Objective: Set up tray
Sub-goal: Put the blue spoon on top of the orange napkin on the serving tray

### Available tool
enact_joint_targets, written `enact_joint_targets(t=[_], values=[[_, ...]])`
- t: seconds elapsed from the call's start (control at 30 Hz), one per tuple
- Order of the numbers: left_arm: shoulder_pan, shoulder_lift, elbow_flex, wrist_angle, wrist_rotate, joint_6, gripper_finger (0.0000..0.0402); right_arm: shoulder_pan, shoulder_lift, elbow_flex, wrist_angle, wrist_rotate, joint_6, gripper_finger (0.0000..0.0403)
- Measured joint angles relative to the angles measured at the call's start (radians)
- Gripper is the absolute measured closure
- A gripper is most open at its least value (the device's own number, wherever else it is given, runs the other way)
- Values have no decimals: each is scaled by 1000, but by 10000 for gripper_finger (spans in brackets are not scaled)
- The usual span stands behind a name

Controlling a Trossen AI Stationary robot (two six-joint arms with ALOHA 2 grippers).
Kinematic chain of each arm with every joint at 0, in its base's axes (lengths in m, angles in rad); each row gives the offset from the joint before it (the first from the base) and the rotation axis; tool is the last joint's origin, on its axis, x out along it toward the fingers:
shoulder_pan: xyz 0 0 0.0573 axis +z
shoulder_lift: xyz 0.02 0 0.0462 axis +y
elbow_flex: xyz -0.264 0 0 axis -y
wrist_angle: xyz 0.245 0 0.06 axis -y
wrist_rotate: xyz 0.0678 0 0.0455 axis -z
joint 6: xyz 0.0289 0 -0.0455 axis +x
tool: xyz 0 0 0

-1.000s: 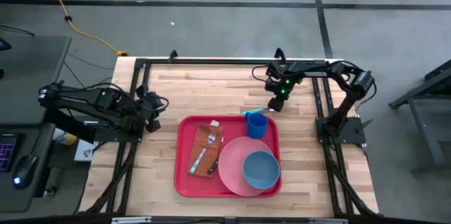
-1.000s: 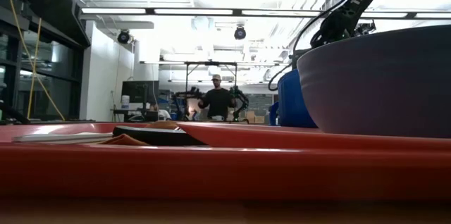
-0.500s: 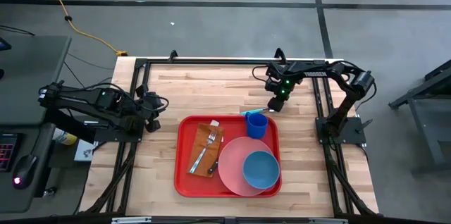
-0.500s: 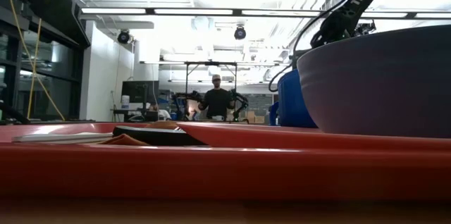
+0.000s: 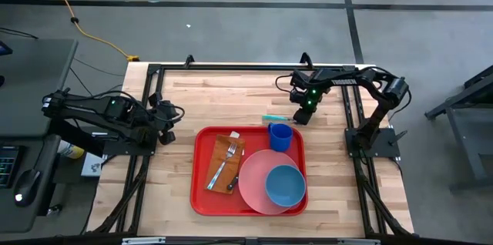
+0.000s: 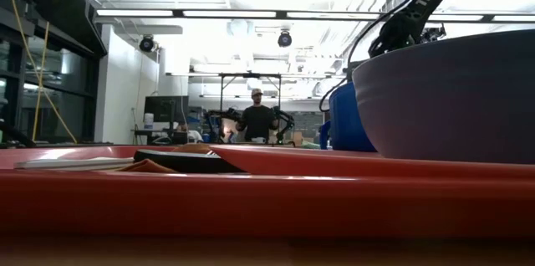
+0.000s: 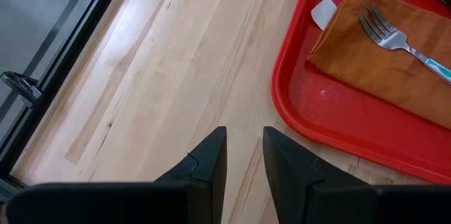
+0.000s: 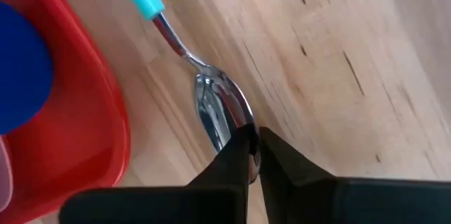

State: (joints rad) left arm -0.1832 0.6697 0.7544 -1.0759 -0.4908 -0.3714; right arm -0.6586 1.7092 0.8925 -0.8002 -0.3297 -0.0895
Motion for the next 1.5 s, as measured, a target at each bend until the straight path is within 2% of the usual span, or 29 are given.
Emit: enact_joint_targets(t=[0.37, 0.53, 0.6, 0.9, 1.1, 1.2, 1.37, 1.43, 1.5], values=[[0, 0, 0, 1, 0, 0, 277, -2, -12, 8, 2, 119, 49, 402], [0, 0, 0, 3, 0, 0, 277, -3, -63, 64, -5, 287, 69, 401], [0, 0, 0, 3, 0, 0, 277, -4, -87, 102, -35, 323, 63, 401], [0, 0, 0, 4, 0, 0, 277, -3, -117, 344, -226, 348, 39, 402], [0, 0, 0, 61, 2, 3, 277, -3, -117, 427, -291, 343, 63, 402], [1, 4, 0, 162, -4, 81, 277, -3, -117, 440, -339, 350, 86, 402], [15, 49, 0, 342, -23, 318, 277, -3, -130, 442, -412, 333, 90, 402], [65, 70, 1, 397, 8, 390, 277, -3, -149, 442, -449, 328, 91, 402], [142, 91, 0, 432, 89, 421, 277, -3, -187, 441, -464, 340, 108, 403]])
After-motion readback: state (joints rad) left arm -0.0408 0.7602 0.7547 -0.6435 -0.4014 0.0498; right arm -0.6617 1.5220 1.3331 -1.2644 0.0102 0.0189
